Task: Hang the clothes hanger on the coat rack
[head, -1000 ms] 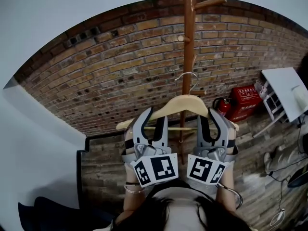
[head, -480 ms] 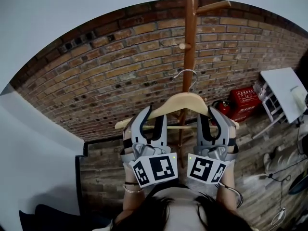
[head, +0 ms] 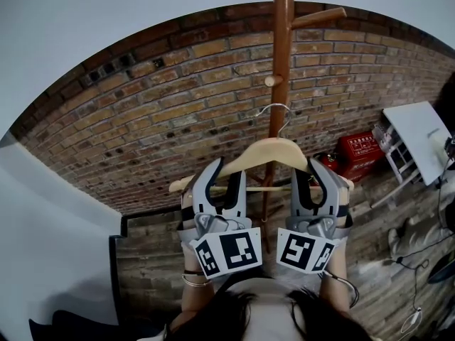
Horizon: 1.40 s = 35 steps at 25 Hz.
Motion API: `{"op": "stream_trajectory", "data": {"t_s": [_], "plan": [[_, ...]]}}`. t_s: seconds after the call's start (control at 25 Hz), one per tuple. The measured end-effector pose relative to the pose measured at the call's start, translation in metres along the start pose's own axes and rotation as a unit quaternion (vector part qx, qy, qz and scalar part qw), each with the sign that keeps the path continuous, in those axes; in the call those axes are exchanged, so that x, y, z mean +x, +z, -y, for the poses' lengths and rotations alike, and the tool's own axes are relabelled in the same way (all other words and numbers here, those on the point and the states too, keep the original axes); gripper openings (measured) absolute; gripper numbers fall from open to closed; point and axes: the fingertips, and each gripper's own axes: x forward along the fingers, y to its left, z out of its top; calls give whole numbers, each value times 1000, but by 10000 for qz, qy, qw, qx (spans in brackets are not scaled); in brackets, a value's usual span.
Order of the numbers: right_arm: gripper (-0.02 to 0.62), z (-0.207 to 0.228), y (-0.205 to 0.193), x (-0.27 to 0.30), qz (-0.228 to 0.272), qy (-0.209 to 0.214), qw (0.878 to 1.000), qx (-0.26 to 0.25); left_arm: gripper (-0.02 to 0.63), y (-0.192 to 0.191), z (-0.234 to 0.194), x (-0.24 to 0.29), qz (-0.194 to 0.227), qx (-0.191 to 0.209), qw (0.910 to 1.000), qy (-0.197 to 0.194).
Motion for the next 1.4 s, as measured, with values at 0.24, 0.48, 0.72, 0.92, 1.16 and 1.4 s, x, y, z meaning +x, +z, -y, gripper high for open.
{"op": "stream_trajectory", "data": {"t_s": [0.24, 0.48, 0.72, 0.92, 1.16, 1.4], "plan": [[117, 3, 2, 11, 20, -22, 10000, -9, 156, 2, -6, 10, 24, -6, 10000, 11], [117, 5, 6, 20, 16, -44, 10000, -27, 156, 1, -13, 18, 61, -11, 10000, -2], [117, 7, 8, 29, 8, -29, 10000, -35, 156, 3, -19, 26, 102, -40, 9999, -11], [117, 10, 8, 36, -12, -69, 10000, -51, 156, 4, -21, 33, 121, -40, 9999, -30], [117, 10, 6, 45, -45, -64, 10000, -47, 156, 3, -23, 43, 124, -55, 9999, -67], [117, 12, 2, 52, -113, -68, 9999, -59, 156, 2, -22, 52, 142, -63, 9998, -121]]}}
